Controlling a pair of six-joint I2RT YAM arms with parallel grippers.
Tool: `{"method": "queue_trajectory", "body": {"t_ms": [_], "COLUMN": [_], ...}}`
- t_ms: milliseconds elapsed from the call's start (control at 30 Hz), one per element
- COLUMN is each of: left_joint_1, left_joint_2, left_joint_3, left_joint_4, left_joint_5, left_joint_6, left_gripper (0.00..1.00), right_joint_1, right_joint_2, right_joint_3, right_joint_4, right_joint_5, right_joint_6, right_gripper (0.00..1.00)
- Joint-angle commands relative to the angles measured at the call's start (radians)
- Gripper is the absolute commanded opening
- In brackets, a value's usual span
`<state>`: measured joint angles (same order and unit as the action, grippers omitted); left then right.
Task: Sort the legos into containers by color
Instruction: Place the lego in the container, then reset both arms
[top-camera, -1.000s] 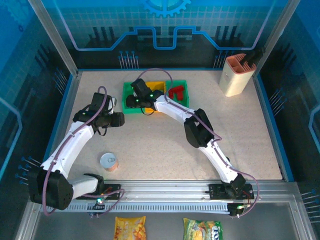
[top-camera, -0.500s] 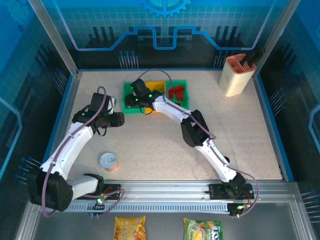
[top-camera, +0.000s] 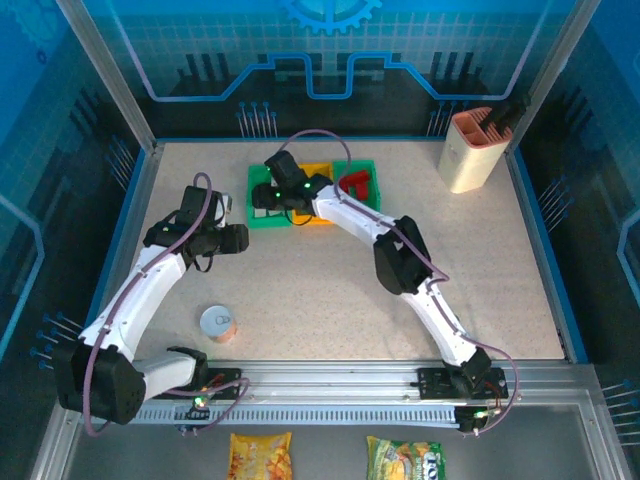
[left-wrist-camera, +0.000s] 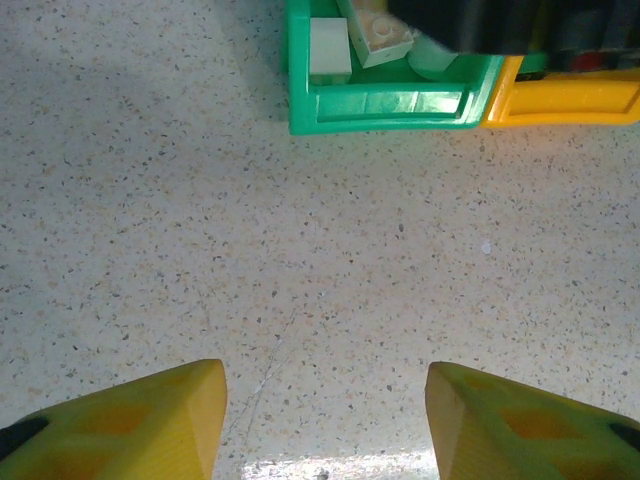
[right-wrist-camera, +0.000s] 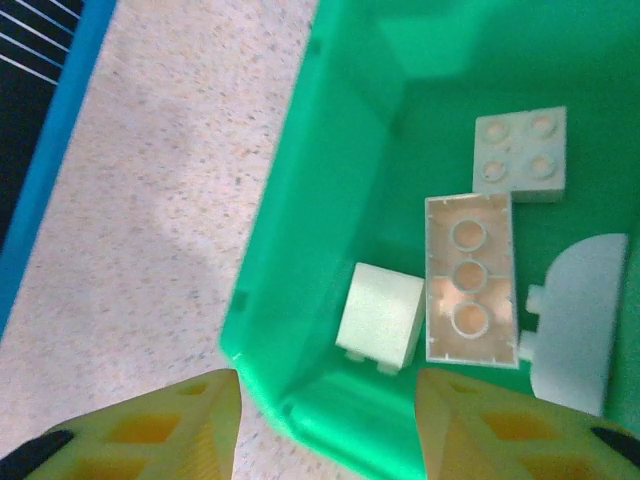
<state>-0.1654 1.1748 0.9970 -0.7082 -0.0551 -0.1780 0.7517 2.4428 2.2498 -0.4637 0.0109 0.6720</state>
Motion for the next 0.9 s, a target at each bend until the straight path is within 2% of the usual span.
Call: {"method": "queue_trajectory", "body": {"t_ms": [0, 233, 433, 533, 633, 700, 767, 867], "left_joint_1": [0.012, 0.013, 0.016, 0.014, 0.018, 0.023, 0.029, 0.038], "left_joint_2": [-0.009, -0.008, -0.014, -0.017, -0.017, -0.010, -0.003, 0.014], "left_joint_3": [-0.006, 0.041, -0.003, -0.040, -0.100, -0.132, -0.163, -0.201], "left_joint_4": [-0.006, -0.048, 0.033, 0.096, 0.195, 0.249, 0.296, 0.356], "left_joint_5": [0.000, 0.004, 0.007, -0.054, -0.106, -0.152, -0.202, -0.275], "left_joint_6": [-0.013, -0.130, -0.245, -0.251, -0.227, -0.208, -0.195, -0.179], "left_gripper": [0.57, 0.59, 0.66, 0.74, 0.90, 0.99, 0.99, 0.99], "right_joint_1": [-0.009, -0.063, -0.169, -0.227, -0.288, -0.330, -0.372, -0.447], "right_joint_2": [-0.171, -0.468, -0.697, -0.783, -0.855, -0.897, -0.932, -0.974], "right_joint_3": [-0.086, -0.443, -0.736, -0.849, -0.962, -1.028, -1.090, -1.171], "right_joint_4": [-0.028, -0.005, 0.000, -0.018, -0.013, -0.013, -0.002, 0.017], "right_joint_5": [0.010, 0.071, 0.103, 0.150, 0.192, 0.211, 0.246, 0.292], "right_joint_6": [-0.085, -0.176, -0.229, -0.268, -0.303, -0.330, -0.362, -0.395], "right_gripper": [0.52, 0.56, 0.63, 0.69, 0.78, 0.89, 1.00, 1.00]}}
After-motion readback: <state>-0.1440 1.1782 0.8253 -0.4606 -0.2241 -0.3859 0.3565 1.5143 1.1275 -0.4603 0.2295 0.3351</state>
